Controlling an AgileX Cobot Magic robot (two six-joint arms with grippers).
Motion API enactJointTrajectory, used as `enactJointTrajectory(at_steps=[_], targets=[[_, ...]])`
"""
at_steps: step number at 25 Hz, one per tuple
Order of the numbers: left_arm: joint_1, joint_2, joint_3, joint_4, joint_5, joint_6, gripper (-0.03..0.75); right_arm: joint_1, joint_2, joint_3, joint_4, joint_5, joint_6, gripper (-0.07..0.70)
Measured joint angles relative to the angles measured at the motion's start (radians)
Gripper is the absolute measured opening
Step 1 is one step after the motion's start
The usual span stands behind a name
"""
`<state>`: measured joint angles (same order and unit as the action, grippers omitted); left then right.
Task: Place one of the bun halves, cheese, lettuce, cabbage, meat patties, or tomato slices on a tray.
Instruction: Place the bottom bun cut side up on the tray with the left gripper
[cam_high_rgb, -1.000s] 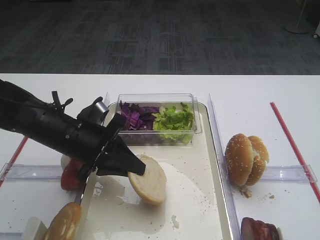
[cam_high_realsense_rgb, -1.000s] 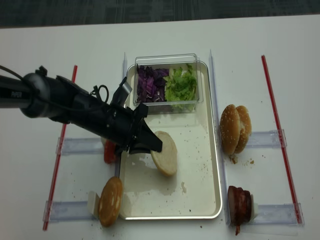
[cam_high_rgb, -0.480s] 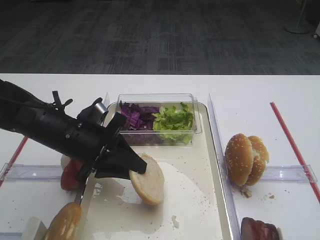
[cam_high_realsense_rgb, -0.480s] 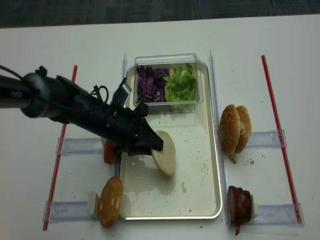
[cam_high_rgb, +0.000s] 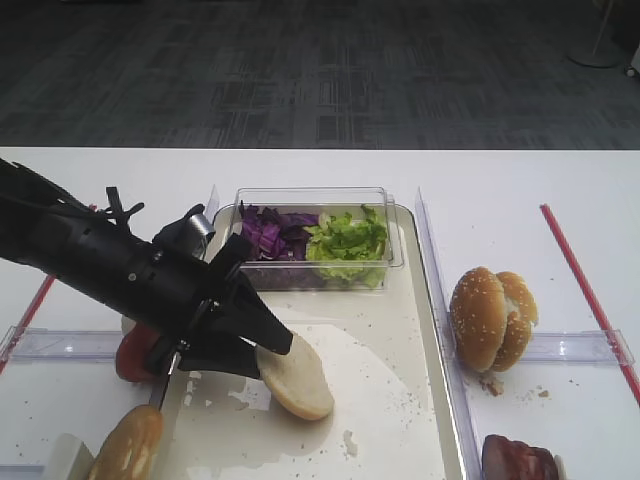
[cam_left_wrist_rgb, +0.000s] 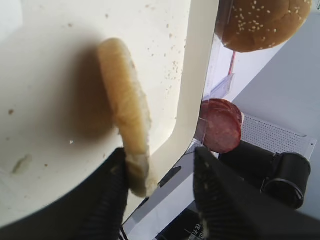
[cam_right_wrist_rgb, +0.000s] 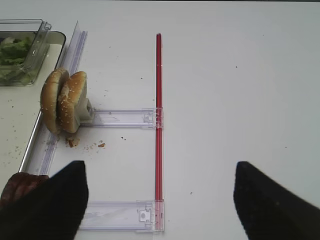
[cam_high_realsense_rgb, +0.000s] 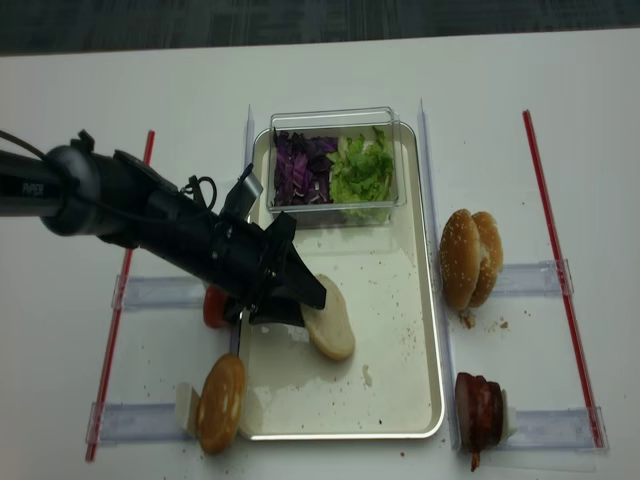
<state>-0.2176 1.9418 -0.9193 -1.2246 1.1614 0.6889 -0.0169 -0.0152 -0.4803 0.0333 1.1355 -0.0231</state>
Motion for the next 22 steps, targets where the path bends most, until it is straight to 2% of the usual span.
enactJointTrajectory(at_steps=[12, 22], targets=[[0.000, 0.000, -0.006, 0.042, 0.000, -0.051, 0.293, 0.000, 0.000, 0.000, 0.000, 0.000, 0.000, 0.613], [0.000, -0.040, -0.122, 0.175, 0.007, -0.165, 0.293, 0.000, 0.000, 0.000, 0.000, 0.000, 0.002, 0.613]])
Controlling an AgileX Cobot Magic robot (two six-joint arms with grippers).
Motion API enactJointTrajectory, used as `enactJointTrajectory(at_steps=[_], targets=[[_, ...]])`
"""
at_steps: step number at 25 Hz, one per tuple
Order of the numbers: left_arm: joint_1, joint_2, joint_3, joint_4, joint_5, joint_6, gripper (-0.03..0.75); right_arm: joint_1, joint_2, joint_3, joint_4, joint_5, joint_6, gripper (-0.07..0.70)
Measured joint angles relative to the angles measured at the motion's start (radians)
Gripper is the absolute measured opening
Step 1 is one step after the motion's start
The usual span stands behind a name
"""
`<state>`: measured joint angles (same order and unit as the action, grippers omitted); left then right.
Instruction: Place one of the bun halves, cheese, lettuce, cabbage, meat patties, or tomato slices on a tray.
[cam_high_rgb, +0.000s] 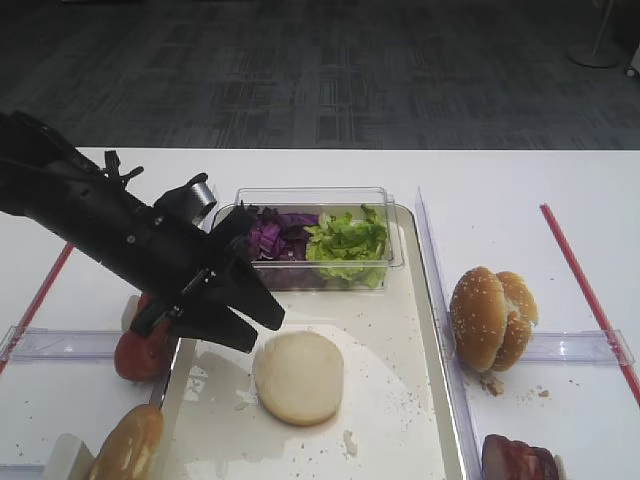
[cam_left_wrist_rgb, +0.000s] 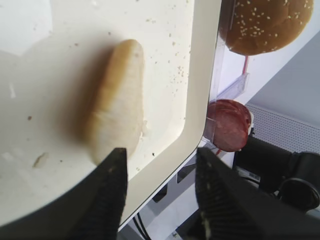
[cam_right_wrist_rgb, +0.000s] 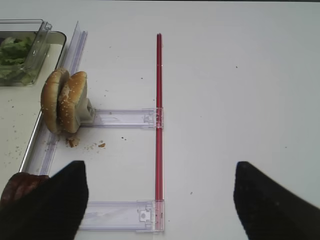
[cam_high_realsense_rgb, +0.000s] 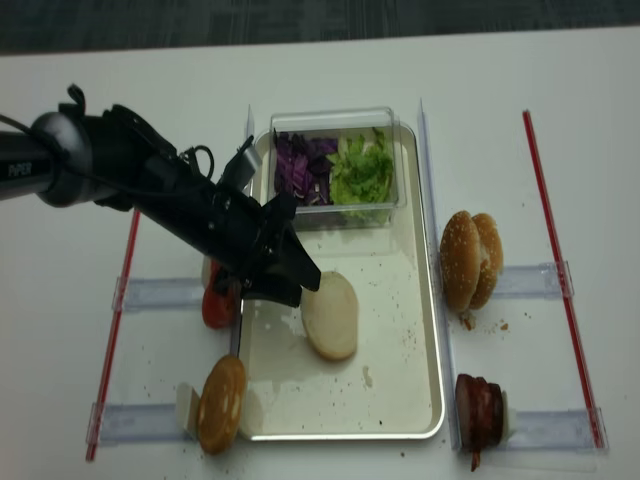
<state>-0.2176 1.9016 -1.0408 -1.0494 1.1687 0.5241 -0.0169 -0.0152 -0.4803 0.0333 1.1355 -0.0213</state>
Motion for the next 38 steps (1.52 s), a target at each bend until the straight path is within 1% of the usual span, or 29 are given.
enactJointTrajectory(at_steps=[3, 11, 18, 22, 31, 35, 38], targets=[[0.000, 0.000, -0.010, 0.024, 0.003, -0.023, 0.293, 0.000, 0.000, 0.000, 0.000, 0.000, 0.000, 0.613], [0.000, -0.013, -0.034, 0.030, 0.005, -0.035, 0.293, 0.000, 0.000, 0.000, 0.000, 0.000, 0.000, 0.613], [0.000, -0.035, -0.110, 0.040, 0.007, -0.078, 0.293, 0.000, 0.000, 0.000, -0.002, 0.000, 0.005, 0.613], [0.000, -0.054, -0.169, 0.072, 0.011, -0.116, 0.293, 0.000, 0.000, 0.000, -0.002, 0.000, 0.005, 0.613], [0.000, -0.114, -0.321, 0.344, 0.032, -0.240, 0.293, 0.000, 0.000, 0.000, -0.002, 0.000, 0.003, 0.613], [0.000, -0.130, -0.370, 0.477, 0.042, -0.299, 0.293, 0.000, 0.000, 0.000, -0.002, 0.000, 0.003, 0.613], [0.000, -0.137, -0.391, 0.608, 0.044, -0.347, 0.293, 0.000, 0.000, 0.000, -0.002, 0.000, 0.002, 0.613]])
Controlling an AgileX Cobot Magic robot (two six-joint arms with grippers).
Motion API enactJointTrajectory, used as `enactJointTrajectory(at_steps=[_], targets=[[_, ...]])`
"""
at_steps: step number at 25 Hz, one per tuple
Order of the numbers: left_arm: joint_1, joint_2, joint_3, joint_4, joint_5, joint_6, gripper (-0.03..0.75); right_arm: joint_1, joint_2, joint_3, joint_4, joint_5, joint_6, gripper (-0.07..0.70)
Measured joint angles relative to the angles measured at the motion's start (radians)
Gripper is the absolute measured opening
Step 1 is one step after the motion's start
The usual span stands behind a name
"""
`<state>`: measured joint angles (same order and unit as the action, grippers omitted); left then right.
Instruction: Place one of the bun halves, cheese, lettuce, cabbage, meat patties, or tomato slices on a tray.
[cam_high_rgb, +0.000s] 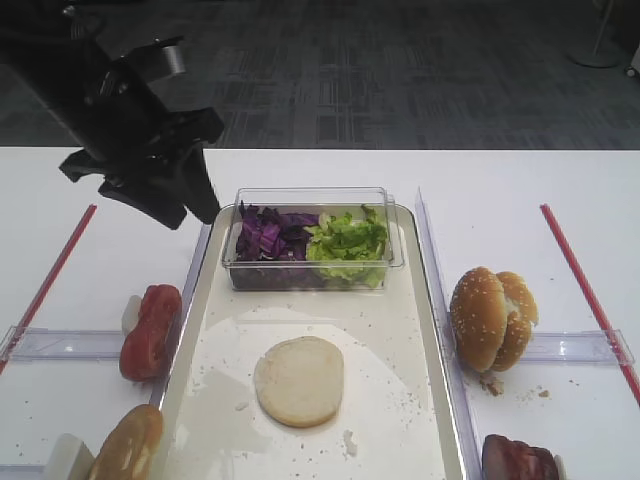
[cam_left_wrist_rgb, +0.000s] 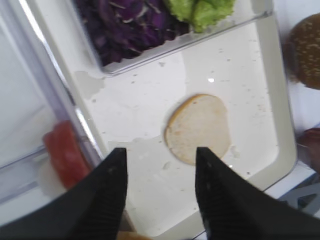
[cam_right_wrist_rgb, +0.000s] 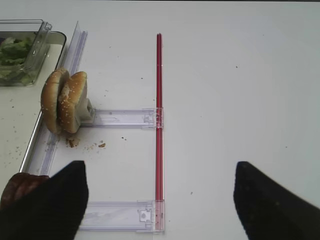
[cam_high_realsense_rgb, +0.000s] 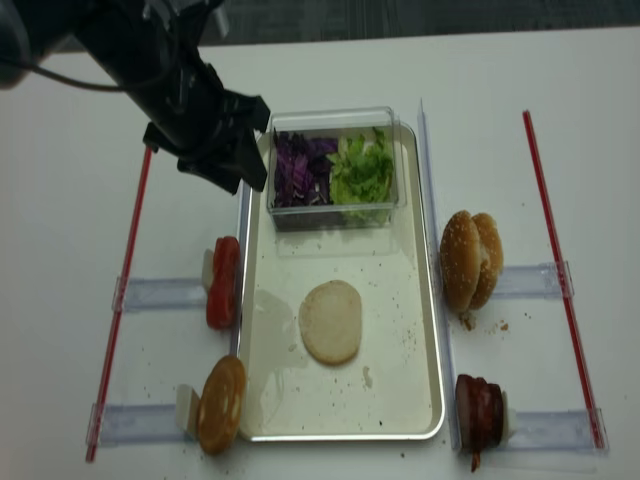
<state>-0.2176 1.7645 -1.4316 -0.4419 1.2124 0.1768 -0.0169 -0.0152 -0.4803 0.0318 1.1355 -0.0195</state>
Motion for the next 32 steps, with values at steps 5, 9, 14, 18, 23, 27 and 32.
enactJointTrajectory(at_steps=[5, 9, 14, 18, 23, 27, 32], targets=[[0.000, -0.002, -0.005, 0.144, 0.004, -0.046, 0.293, 0.000, 0.000, 0.000, 0.000, 0.000, 0.000, 0.613], [0.000, -0.002, -0.005, 0.211, 0.006, -0.048, 0.296, 0.000, 0.000, 0.000, 0.000, 0.000, 0.000, 0.613], [0.000, -0.002, -0.005, 0.292, 0.006, -0.053, 0.423, 0.000, 0.000, 0.000, 0.000, 0.000, 0.000, 0.613], [0.000, -0.002, -0.005, 0.407, 0.006, -0.155, 0.626, 0.000, 0.000, 0.000, 0.000, 0.000, 0.000, 0.613], [0.000, -0.002, -0.005, 0.506, 0.007, -0.227, 0.687, 0.000, 0.000, 0.000, 0.000, 0.000, 0.000, 0.613], [0.000, -0.002, -0.005, 0.526, 0.008, -0.227, 0.693, 0.000, 0.000, 0.000, 0.000, 0.000, 0.000, 0.613], [0.000, -0.002, -0.005, 0.600, 0.008, -0.239, 0.693, 0.000, 0.000, 0.000, 0.000, 0.000, 0.000, 0.613]])
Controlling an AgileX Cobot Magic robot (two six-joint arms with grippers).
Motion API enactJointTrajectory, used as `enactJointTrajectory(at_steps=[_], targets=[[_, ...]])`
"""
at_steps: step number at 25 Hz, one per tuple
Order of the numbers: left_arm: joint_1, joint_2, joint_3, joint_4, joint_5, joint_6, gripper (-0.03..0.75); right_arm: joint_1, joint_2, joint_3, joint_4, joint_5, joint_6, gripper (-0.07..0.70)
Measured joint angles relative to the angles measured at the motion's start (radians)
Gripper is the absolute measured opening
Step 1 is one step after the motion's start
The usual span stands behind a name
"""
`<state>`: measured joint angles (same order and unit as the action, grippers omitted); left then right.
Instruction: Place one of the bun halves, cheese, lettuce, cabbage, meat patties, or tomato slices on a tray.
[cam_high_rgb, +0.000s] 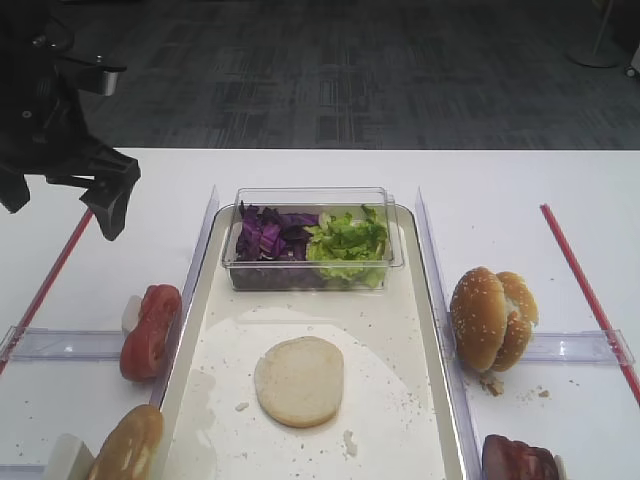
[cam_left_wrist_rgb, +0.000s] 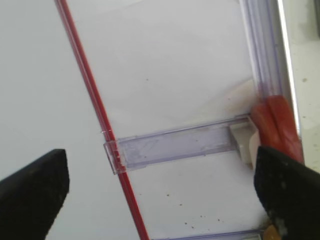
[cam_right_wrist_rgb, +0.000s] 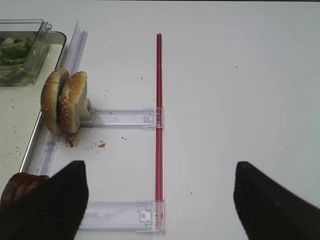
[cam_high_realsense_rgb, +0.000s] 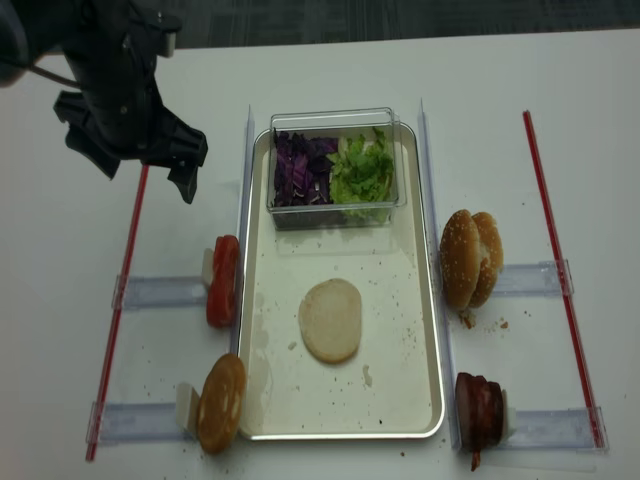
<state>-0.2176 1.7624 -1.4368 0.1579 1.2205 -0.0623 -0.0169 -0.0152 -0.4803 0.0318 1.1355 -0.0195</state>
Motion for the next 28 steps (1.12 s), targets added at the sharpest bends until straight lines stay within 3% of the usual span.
enactJointTrajectory(at_steps=[5, 17, 28], targets=[[0.015, 0.000, 0.000, 0.023, 0.000, -0.014, 0.692, 0.000, 0.000, 0.000, 0.000, 0.000, 0.000, 0.613], [0.202, 0.000, 0.000, -0.050, 0.000, 0.020, 0.620, 0.000, 0.000, 0.000, 0.000, 0.000, 0.000, 0.613], [0.209, -0.147, 0.005, -0.067, 0.006, 0.032, 0.596, 0.000, 0.000, 0.000, 0.000, 0.000, 0.000, 0.613]])
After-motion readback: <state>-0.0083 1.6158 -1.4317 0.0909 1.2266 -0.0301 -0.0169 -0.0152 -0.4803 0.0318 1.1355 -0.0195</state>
